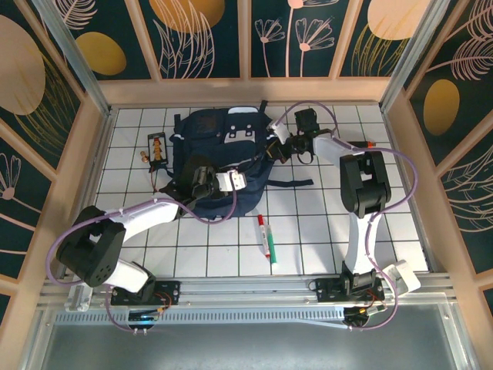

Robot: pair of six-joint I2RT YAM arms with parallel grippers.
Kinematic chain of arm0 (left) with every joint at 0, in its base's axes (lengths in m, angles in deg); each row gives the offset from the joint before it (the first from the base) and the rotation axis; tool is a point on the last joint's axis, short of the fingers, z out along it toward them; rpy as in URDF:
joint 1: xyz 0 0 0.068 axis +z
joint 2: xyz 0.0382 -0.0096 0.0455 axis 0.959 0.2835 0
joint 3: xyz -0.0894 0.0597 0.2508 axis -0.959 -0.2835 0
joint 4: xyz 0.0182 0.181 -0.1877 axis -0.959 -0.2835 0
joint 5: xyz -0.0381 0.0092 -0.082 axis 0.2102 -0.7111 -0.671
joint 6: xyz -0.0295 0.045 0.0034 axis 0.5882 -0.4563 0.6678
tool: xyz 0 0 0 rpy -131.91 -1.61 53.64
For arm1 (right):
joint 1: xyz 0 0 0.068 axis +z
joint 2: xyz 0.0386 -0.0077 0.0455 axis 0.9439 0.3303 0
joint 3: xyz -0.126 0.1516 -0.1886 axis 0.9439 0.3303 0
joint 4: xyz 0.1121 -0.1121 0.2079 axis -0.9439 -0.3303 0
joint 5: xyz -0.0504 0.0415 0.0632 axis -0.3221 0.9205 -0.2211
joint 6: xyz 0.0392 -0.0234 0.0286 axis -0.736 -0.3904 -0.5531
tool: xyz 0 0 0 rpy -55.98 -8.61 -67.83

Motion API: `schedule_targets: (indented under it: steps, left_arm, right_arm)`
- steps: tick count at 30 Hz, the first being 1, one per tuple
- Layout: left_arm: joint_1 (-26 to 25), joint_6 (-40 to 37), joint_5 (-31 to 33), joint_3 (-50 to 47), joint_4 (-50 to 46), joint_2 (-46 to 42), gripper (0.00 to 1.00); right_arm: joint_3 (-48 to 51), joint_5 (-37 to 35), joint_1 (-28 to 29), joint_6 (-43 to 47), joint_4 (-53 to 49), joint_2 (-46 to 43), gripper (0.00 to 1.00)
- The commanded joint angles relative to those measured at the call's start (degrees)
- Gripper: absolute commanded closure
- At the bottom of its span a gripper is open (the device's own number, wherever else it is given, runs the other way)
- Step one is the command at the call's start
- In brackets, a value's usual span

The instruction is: Pack books, pencil case, and school supplies into a backpack

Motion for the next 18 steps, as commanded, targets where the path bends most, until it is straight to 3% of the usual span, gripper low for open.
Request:
schedule_targets:
  steps: [1,2,6,7,8,12,13,14,15,16,18]
  left_arm:
    - [-1.1,-1.1,-11.3,0.8,0.4,-2.2,1.0]
    - [-1.1,-0.6,-11.4,1.2,0.8,-2.0,1.0]
    - [-1.1,0.9,-13.2,3.2,2.5,0.5,0.93]
    - [-1.1,1.4,-13.9,3.7,3.3,1.4,0.91]
    - [-1.1,1.5,-14.4,4.3,3.8,2.4,0.91]
    - [-1.1,2.2,-16.1,7.4,6.6,7.1,0.89]
    - [-1.1,2.9,-16.5,8.2,7.3,7.9,0.7]
    - [-1.1,3.9,-16.8,8.7,8.1,8.5,0.42]
    - [-1.2,5.3,-17.4,9.2,8.8,8.9,0.24]
    - [-1.2,6.5,-18.0,9.7,9.3,8.9,0.19]
    - [-1.1,9.3,-18.4,10.4,9.3,7.7,0.18]
  right_arm:
    - [0.8,-9.5,-4.7,-9.6,14.3,-1.2,0.93]
    - [2.6,-8.3,-5.1,-11.2,16.7,-3.2,0.86]
    - [13.0,-10.8,-6.3,-19.3,29.5,-14.6,0.44]
    - [14.9,-12.2,-6.6,-20.0,30.2,-17.5,0.13]
    - [16.4,-14.1,-6.9,-20.3,30.2,-19.8,0.01]
    - [22.1,-34.7,-7.1,-28.5,31.5,-30.2,0.01]
    - [22.3,-39.5,-7.3,-31.9,29.3,-32.2,0.01]
    - [22.4,-42.9,-7.7,-34.7,27.0,-33.7,0.01]
    - [23.1,-45.1,-8.2,-36.9,25.2,-35.2,0.01]
    - [24.3,-40.6,-9.3,-34.8,24.8,-36.2,0.01]
    - [27.4,-21.7,-10.9,-21.5,25.5,-37.3,0.1]
